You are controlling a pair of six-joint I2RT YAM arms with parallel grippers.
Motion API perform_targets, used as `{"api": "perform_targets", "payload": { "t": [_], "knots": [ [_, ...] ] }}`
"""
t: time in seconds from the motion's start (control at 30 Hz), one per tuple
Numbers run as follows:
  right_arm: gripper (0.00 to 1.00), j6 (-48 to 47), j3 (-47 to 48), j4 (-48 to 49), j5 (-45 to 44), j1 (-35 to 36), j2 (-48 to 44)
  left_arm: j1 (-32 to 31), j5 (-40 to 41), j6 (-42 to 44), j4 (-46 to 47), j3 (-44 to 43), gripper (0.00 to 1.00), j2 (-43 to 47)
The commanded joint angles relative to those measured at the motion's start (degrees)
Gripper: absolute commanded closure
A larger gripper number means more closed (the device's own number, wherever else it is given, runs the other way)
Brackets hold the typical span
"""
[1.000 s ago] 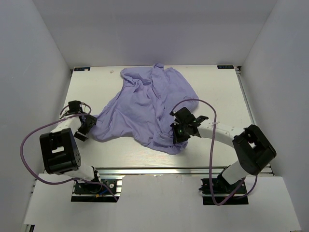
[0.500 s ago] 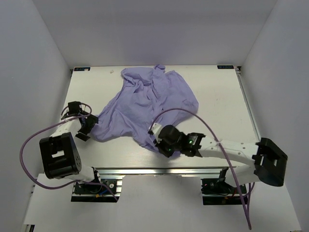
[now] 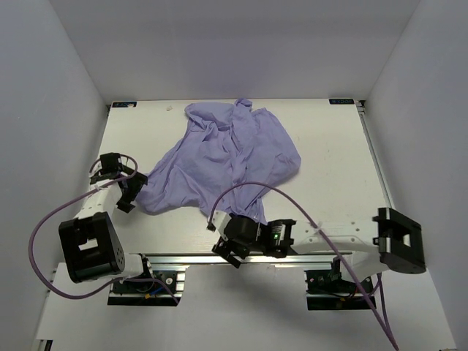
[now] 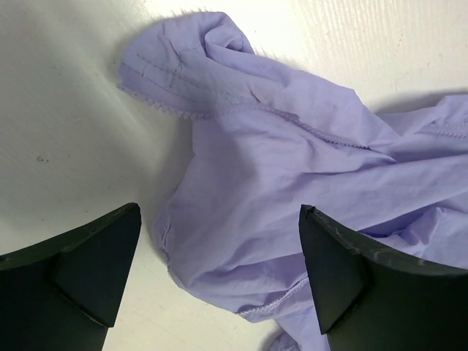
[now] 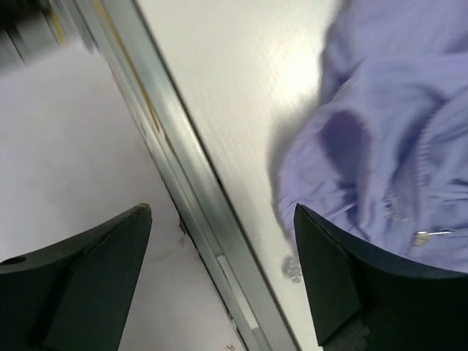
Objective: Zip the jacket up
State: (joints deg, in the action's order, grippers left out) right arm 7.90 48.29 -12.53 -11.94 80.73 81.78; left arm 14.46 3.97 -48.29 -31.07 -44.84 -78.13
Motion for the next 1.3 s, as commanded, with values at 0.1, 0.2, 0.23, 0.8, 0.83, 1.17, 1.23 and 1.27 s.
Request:
{"api": "perform_targets", "payload": {
  "t": [0.1, 0.2, 0.23, 0.8, 0.83, 1.17, 1.23, 1.27],
  "knots": [
    [0.12, 8.08, 1.19, 2.87, 5.07, -12.24, -6.19, 0.22, -0.80, 1.09, -1.63, -1.48, 0.02, 3.86],
    [0.12, 9.24, 0.75, 3.65, 10.53, -19.89, -5.41, 0.22, -3.77, 1.27, -1.45, -1.56, 0.02, 4.30],
    [0.12, 8.89, 0.84, 3.66, 10.19, -21.13, -4.88, 0.13, -4.49, 1.27, -1.80, -1.83, 0.02, 4.04],
    [0.46, -3.86, -1.45, 7.52, 22.66, -30.02, 5.85, 0.22, -8.89, 3.56, -4.70, -4.99, 0.02, 6.59],
    [0.50, -3.77, -1.88, 7.70, 23.02, -30.02, 5.76, 0.22, -9.06, 3.56, -4.70, -5.08, 0.02, 6.50],
    [0.43, -4.91, -3.21, 9.46, 16.43, -30.10, 6.73, 0.13, -8.36, 4.70, -5.49, -5.52, 0.02, 8.16],
    [0.47, -5.26, -3.12, 10.07, 15.64, -30.10, 6.99, 0.22, -9.15, 5.31, -4.88, -5.35, 0.02, 8.52],
    [0.52, -5.26, -2.42, 9.99, 16.07, -30.02, 7.17, 0.13, -9.33, 5.31, -4.88, -5.35, 0.02, 8.69]
  ]
}}
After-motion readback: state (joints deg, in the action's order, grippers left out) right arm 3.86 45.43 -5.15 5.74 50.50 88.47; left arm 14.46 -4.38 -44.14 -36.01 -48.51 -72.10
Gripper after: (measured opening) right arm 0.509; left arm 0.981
